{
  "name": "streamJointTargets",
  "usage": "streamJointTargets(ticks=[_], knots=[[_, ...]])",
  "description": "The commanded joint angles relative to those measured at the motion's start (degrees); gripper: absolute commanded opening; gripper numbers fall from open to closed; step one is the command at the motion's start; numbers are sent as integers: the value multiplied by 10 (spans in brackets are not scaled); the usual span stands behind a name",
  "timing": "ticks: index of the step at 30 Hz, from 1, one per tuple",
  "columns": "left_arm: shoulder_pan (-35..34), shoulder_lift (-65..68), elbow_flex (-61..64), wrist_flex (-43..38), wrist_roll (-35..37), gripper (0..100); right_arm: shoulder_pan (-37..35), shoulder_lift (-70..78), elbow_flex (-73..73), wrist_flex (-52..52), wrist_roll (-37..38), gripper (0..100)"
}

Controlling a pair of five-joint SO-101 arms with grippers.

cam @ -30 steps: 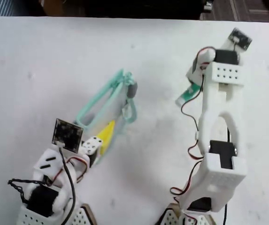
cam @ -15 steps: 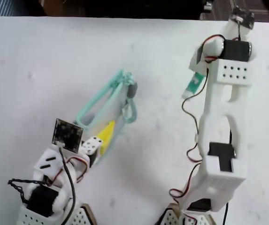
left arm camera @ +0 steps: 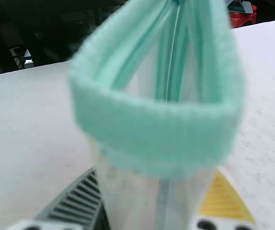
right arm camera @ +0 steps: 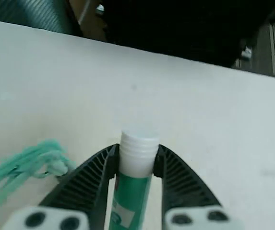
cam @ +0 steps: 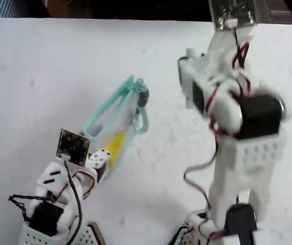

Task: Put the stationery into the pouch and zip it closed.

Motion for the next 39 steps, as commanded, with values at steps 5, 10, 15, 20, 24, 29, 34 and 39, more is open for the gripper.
streamJointTargets(ticks=[5, 10, 15, 20, 24, 29, 34, 39], knots=[[15, -5, -2, -14, 4, 221, -92, -110, 89, 1, 34, 17], [29, -5, 4, -15, 4, 221, -99, -153, 126, -42, 34, 17], [29, -5, 6, -16, 4, 221, -99, -182, 127, -58, 34, 17], [29, -5, 6, -16, 4, 221, -99, -209, 126, -79, 34, 17], [29, -5, 6, -16, 4, 221, -99, -231, 126, -125, 34, 16], [30, -5, 6, -16, 4, 221, -148, -223, 129, -193, 30, 16], [26, -5, 5, -16, 4, 223, -280, -192, 129, -206, 30, 16], [26, -5, 4, -16, 6, 225, -320, -151, 143, -212, 30, 16]])
